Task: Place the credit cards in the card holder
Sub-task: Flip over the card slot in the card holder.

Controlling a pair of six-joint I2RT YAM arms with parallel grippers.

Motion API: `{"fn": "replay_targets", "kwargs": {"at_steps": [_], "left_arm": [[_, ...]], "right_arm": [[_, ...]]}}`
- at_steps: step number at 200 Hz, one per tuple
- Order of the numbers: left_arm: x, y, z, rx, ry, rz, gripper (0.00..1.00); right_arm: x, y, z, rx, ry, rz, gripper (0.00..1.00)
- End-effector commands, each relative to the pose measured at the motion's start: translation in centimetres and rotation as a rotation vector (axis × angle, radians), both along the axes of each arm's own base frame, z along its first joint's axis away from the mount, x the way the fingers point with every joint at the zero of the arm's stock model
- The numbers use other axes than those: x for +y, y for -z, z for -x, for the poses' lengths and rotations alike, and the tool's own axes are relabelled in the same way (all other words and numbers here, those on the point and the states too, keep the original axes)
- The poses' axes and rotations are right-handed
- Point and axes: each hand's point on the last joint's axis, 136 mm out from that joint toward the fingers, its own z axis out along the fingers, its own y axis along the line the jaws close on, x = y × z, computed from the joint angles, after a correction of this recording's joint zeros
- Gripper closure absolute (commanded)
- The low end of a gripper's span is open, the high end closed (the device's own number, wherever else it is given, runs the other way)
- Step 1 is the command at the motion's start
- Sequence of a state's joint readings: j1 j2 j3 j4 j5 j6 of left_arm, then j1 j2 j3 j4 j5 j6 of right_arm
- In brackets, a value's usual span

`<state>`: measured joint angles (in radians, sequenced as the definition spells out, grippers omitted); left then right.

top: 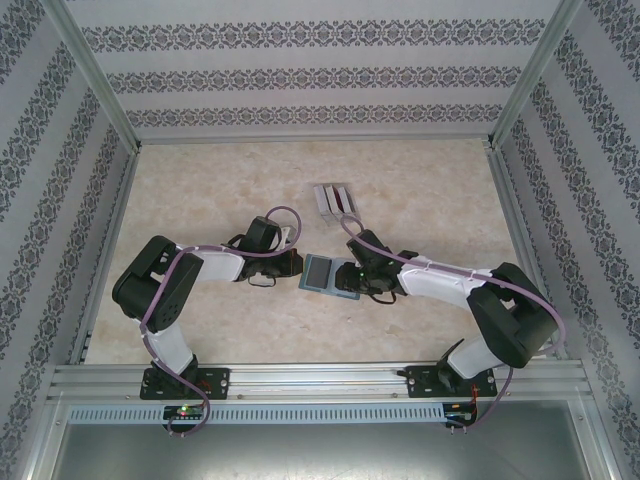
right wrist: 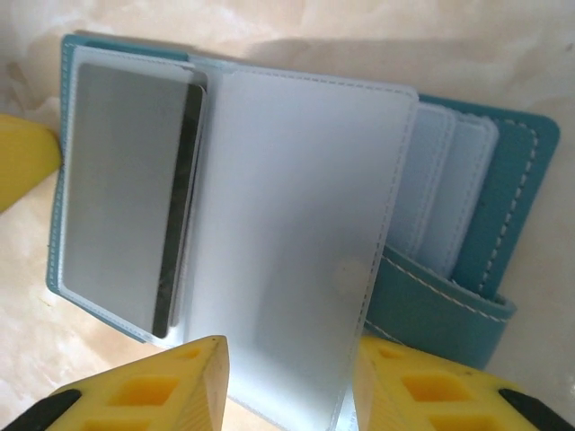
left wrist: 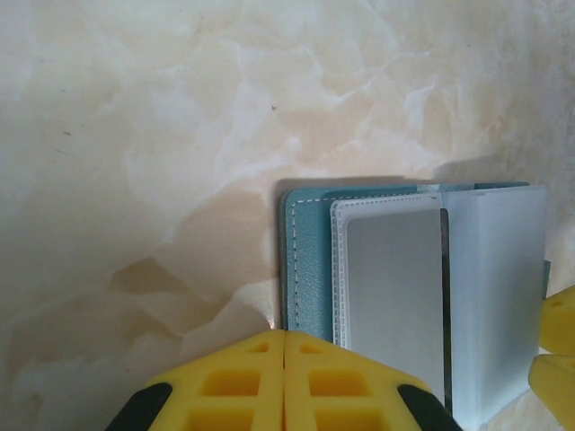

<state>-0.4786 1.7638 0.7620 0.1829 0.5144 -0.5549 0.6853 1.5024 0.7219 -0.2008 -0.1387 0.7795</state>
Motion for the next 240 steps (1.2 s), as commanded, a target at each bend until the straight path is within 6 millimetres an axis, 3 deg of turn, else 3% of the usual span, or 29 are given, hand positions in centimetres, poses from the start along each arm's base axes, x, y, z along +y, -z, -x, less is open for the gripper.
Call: {"fn": "replay_targets", "kwargs": {"at_steps": [1, 24, 75, 105, 126, 172, 203, 240], "left_arm": [[2.2, 2.6, 0.6, 0.044, -0.059, -0.12, 0.92], [2.5, 2.4, 0.7, 0.04, -0.066, -0.124, 0.92], [3.1, 1.5, 0.4, 0.005, -0.09, -0.124, 0.91], [5.2, -0.1, -0.2, -0.047, -0.155, -0.127, 0.84], [7.1, -0.8, -0.3, -0.081, -0.217, -0.143, 0.79], [9.0, -1.3, -0.2, -0.12, -0.294, -0.171, 0.75], [9.2, -1.6, -0.2, -0.134, -0.301, -0.171, 0.71], [8.0, -1.6, -0.3, -0.131, -0.262, -0.122, 0.71]], "right_arm": [[1.0, -0.9, -0.9, -0.038, -0.016, -0.018, 0.61], [1.3, -1.0, -1.1, -0.042, -0.015, -0.029, 0.65], [3.8, -2.4, -2.4, -0.094, -0.045, -0.119, 0.62], [6.0, -3.2, -2.8, -0.118, -0.096, -0.142, 0.61], [7.5, -2.6, -2.8, -0.104, -0.14, -0.143, 0.58], [9.7, -1.7, -3.3, -0.077, -0.175, -0.183, 0.54], [8.7, -3.5, -4.1, -0.123, -0.168, -0.165, 0.51], [4.7, -7.1, -6.8, -0.231, -0.109, -0.123, 0.47]]}}
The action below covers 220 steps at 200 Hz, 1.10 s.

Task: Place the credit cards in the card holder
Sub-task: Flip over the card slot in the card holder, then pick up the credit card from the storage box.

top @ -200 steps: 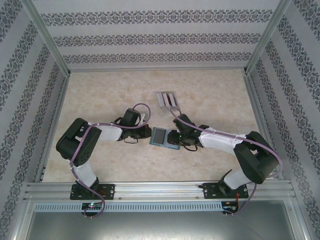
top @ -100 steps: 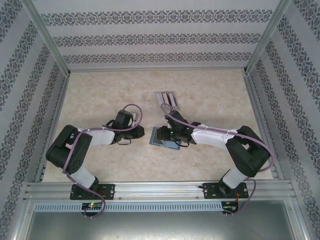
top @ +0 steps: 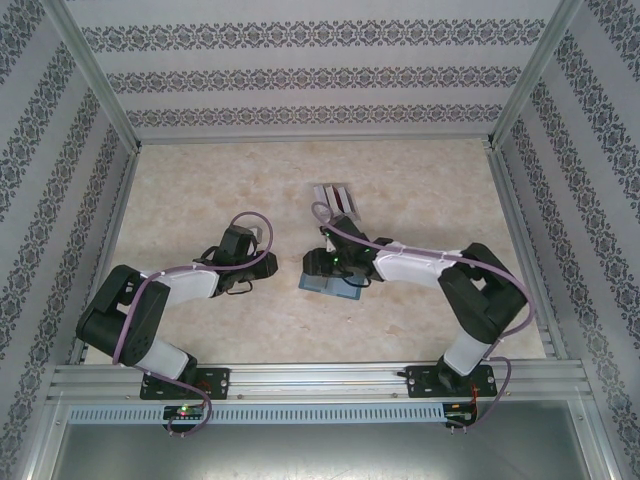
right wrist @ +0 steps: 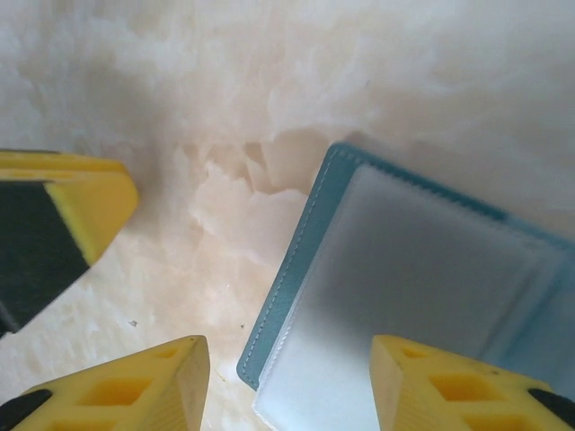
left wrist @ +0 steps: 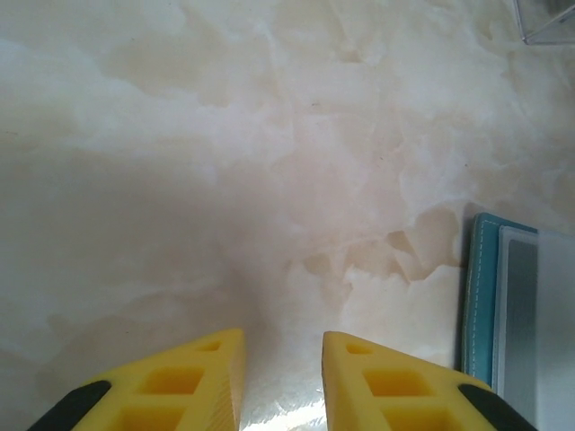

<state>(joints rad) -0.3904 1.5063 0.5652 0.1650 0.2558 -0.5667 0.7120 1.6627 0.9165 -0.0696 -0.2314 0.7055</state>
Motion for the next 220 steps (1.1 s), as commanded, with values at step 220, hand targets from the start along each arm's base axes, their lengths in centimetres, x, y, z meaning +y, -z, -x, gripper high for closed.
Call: {"fn": "replay_targets", "kwargs": {"at_steps": [220], "left_arm": [[0.6, -1.1, -0.5, -0.042, -0.015, -0.014, 0.66]], "right_arm": [[-3.2, -3.2, -18.4, -0.271, -0.017, 0.668, 0.31]]}}
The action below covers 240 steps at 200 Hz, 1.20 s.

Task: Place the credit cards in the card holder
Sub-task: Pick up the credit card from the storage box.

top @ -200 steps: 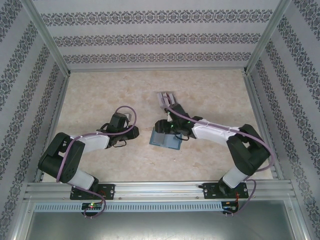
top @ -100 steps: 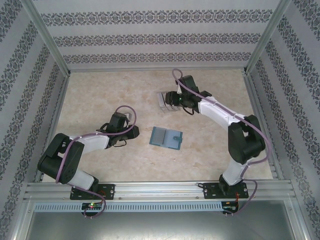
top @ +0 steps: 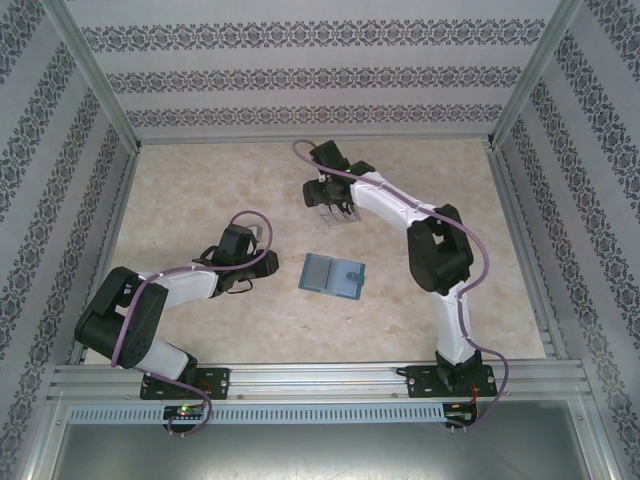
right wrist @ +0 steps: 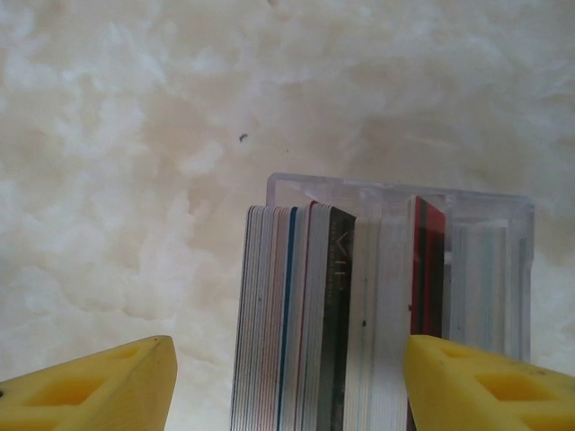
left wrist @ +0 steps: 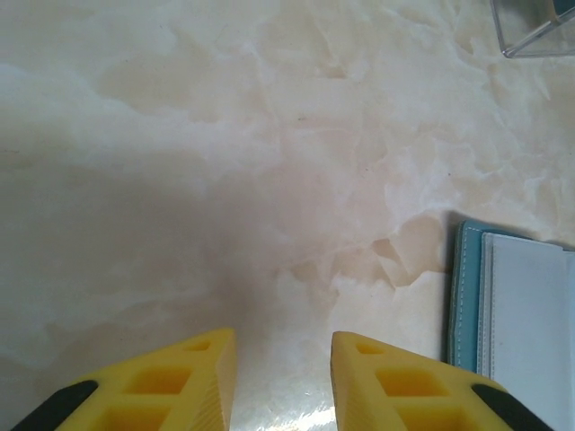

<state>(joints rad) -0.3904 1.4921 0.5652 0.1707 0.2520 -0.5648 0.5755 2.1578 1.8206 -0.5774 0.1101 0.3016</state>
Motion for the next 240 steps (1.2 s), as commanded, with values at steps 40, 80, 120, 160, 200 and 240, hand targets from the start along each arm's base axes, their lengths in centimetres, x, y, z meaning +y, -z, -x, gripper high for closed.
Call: {"fn": "replay_targets", "kwargs": {"at_steps": [40, 80, 120, 160, 200, 240], "left_arm": [[0.8, -0.4, -0.2, -0.017, -0.019, -0.026, 0.66], [0.9, -0.2, -0.2, -0.013, -0.021, -0.035, 0.65], [0.8, -0.3, -0.3, -0.013, -0.017, -0.03, 0.65], [0.6, -0.4, -0.4, -0.011, -0.012, -0.023, 0.65], [0.4, -0.2, -0.4, -0.004, -0.009, -0.012, 0.65], [0.3, -0.1, -0.4, -0.003, -0.011, -0.007, 0.64]], "right_arm": [[-3.4, 1.2, -0.9, -0.058, 0.053, 0.436, 0.32], [-4.1, -0.1, -1.0, -0.107, 0.072, 0.47, 0.32], [-4.3, -1.2, -1.2, -0.135, 0.064, 0.494, 0.33], [-4.4, -2.8, -1.1, -0.164, 0.048, 0.51, 0.33], [-4.9, -2.8, -0.6, -0.154, 0.03, 0.513, 0.37], [-4.7, -2.8, 0.1, -0.135, -0.008, 0.471, 0.51]]}}
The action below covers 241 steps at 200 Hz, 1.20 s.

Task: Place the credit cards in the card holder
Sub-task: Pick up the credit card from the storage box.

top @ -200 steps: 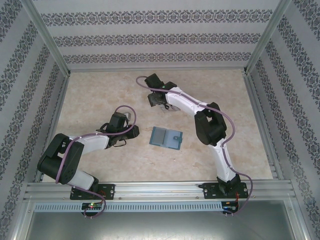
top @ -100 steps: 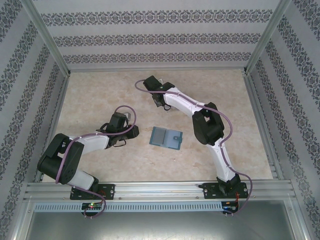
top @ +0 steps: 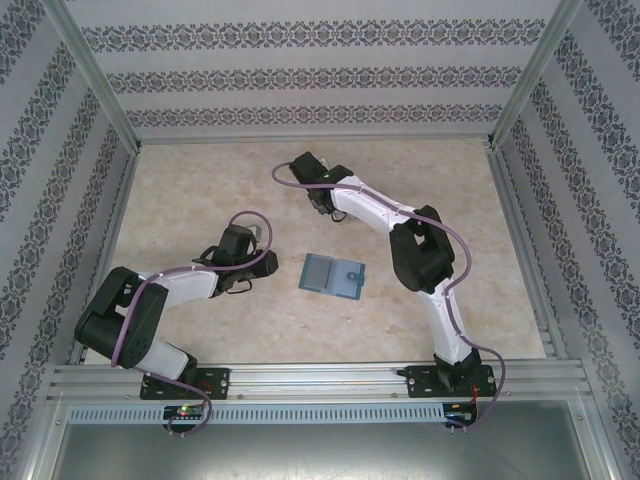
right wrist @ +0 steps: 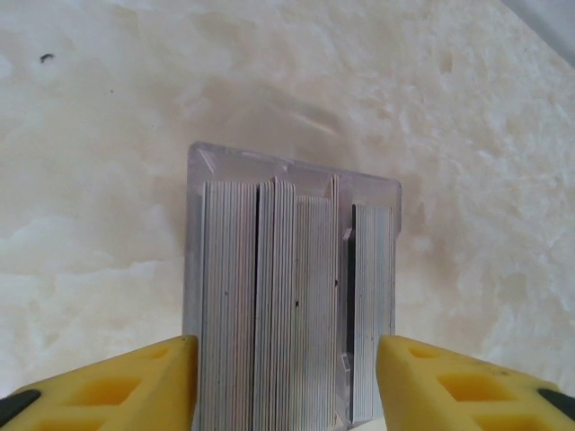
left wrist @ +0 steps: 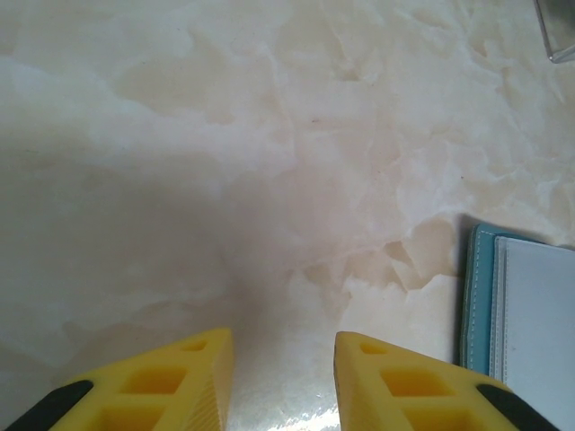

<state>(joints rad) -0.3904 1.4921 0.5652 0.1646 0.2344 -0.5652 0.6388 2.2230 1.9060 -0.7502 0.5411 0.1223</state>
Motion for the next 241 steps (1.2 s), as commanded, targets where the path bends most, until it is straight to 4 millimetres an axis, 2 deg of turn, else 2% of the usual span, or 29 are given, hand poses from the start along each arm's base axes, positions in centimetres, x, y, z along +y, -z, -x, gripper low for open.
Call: {"fn": "replay_targets", "kwargs": {"at_steps": [1, 32, 46, 72, 106, 138, 241], "left_arm": [[0.0, -0.2, -0.4, -0.004, 0.001, 0.007, 0.64], [0.2, -0.2, -0.4, -0.003, -0.005, 0.0, 0.64], [0.0, -0.3, -0.4, -0.004, 0.0, 0.008, 0.64], [0.3, -0.3, -0.4, -0.005, -0.007, -0.005, 0.63], [0.1, -0.2, -0.4, -0.001, -0.003, 0.001, 0.63], [-0.1, -0.1, -0.4, 0.005, 0.004, 0.014, 0.63], [-0.5, 0.3, -0.4, 0.026, 0.017, 0.022, 0.63]], "right_arm": [[-0.4, -2.9, 0.1, -0.04, -0.011, -0.026, 0.51], [-0.6, -2.5, 0.2, -0.021, -0.03, -0.026, 0.5], [-1.1, -1.9, 0.2, -0.011, -0.023, -0.007, 0.46], [-1.7, -0.7, 0.3, 0.007, -0.014, 0.028, 0.46], [-1.4, -1.4, 0.6, -0.014, -0.035, 0.052, 0.61], [-1.5, -2.6, 0.6, -0.033, -0.041, 0.07, 0.66], [-1.5, -3.2, 1.3, -0.025, -0.073, 0.095, 0.88]]}}
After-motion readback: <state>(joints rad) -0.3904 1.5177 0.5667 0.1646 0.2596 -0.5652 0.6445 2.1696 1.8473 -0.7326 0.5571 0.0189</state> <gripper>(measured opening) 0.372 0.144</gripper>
